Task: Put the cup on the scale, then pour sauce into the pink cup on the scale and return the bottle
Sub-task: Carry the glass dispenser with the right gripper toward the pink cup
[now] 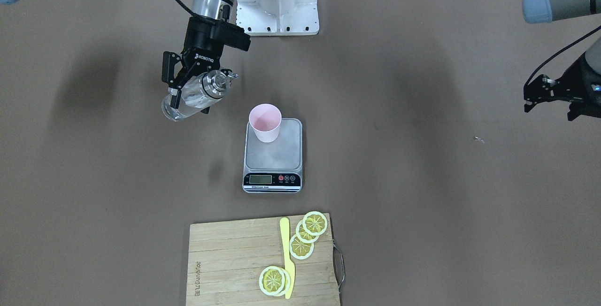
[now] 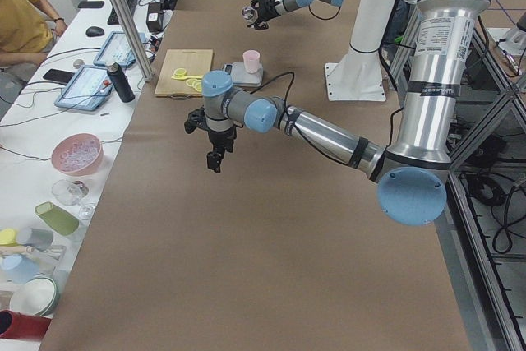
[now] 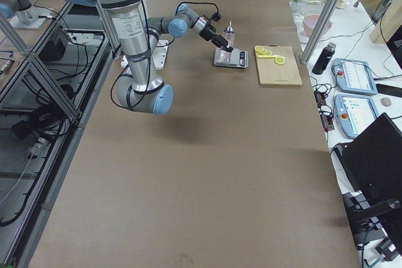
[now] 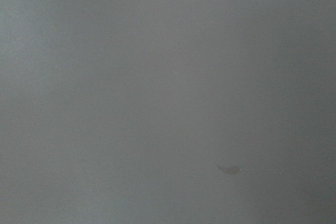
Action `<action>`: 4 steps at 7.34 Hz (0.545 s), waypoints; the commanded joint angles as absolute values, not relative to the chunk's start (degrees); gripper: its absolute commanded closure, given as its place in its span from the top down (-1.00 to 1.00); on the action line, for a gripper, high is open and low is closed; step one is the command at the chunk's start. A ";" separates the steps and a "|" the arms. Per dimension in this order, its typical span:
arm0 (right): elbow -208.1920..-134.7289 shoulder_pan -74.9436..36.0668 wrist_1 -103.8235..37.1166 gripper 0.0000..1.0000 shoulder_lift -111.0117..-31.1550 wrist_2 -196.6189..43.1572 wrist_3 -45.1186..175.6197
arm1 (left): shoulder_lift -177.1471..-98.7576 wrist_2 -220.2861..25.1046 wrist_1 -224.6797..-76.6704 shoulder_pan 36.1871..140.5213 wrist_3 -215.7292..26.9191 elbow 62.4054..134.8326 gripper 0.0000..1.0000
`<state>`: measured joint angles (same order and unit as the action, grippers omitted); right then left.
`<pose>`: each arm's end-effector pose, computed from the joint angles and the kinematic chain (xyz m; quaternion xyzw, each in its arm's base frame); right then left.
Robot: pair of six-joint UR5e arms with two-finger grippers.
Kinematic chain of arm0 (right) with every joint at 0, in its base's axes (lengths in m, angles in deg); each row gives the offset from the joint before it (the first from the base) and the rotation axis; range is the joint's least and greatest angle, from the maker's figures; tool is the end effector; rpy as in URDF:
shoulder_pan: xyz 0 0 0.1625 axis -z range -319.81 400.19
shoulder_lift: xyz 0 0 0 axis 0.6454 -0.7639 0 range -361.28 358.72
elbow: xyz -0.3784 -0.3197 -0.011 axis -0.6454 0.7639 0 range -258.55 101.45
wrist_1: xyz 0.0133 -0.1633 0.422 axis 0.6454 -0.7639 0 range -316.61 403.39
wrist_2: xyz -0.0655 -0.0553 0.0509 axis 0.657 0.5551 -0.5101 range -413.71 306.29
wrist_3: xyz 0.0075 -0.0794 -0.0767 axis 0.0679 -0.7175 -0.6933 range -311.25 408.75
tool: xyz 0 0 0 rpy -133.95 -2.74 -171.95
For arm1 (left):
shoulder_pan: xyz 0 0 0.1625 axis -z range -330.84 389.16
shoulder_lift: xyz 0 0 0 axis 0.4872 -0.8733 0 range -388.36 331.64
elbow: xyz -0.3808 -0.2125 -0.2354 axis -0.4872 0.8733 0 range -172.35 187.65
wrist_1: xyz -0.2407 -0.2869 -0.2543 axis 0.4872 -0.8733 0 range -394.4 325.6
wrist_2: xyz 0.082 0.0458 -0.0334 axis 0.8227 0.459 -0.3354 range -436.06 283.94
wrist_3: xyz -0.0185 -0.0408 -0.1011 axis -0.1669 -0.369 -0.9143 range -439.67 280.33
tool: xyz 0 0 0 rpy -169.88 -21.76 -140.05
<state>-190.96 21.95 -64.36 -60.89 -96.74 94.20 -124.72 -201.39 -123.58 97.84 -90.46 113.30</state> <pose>-0.5382 -0.4029 0.2500 0.4682 -0.0377 -0.0822 0.8790 0.1468 -0.5669 0.5410 0.0859 0.3351 0.1416 0.9275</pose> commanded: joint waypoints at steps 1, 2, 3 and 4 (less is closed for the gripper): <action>-189.47 22.35 -64.97 -1.00 -60.34 -95.46 94.19 | -124.42 -201.39 -123.87 97.89 -90.40 113.12 0.94; -189.21 22.70 -67.50 -1.00 -59.82 -94.24 94.19 | -124.34 -201.39 -123.87 97.80 -90.40 112.94 0.94; -189.21 22.79 -67.96 -1.00 -59.20 -94.23 94.19 | -124.33 -201.39 -123.87 97.80 -90.40 112.94 0.94; -188.86 22.88 -67.96 -1.00 -59.20 -94.14 94.19 | -124.33 -201.39 -123.87 97.80 -90.48 112.94 0.94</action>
